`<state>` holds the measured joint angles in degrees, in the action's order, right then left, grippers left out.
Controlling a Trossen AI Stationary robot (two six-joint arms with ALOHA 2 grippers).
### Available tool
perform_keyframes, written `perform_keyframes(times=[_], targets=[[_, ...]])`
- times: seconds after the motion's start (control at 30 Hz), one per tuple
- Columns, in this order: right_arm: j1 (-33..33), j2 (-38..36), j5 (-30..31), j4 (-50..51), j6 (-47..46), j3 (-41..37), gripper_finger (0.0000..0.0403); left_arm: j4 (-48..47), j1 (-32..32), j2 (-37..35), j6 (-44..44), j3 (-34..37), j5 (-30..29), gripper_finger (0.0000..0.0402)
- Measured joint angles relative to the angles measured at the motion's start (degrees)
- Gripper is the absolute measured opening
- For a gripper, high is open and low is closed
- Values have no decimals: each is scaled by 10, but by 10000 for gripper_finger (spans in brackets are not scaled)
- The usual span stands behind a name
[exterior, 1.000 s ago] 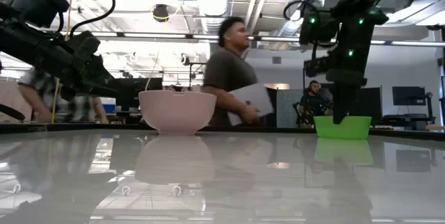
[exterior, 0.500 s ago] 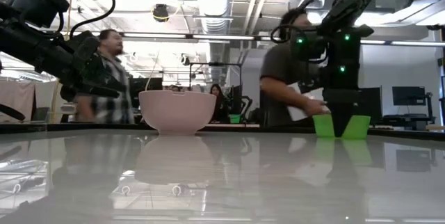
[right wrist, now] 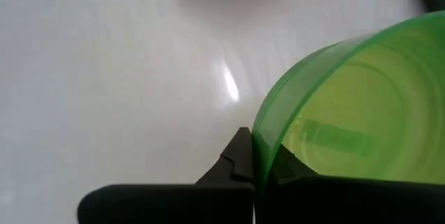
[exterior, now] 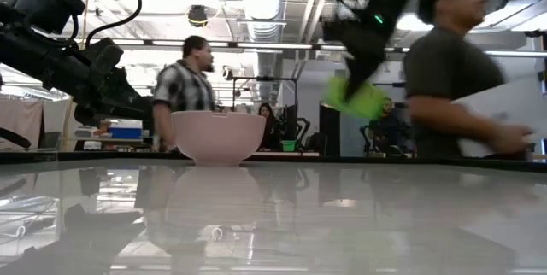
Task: Nest bowls inside each other
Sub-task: Stack the green bowl on top of the blue bowl
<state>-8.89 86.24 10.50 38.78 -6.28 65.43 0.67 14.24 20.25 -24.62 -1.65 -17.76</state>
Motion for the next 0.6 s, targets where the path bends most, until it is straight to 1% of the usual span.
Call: perform_keyframes(times=[0.1,0.17,0.2,0.27,0.33,0.43,0.6], targets=[[20,10,0,-90,32,36,5,0,0,0,0,0,0,158],[30,26,-1,-174,60,55,5,0,0,0,0,0,0,158],[33,42,-1,-207,76,65,5,0,0,0,0,0,0,158],[33,78,-19,-241,105,94,4,0,0,0,0,0,0,158],[29,122,-32,-254,125,136,4,0,0,0,0,0,0,158],[19,194,-31,-246,153,217,4,0,0,0,0,0,0,158],[-3,307,-41,-203,186,365,3,0,0,0,0,0,1,158]])
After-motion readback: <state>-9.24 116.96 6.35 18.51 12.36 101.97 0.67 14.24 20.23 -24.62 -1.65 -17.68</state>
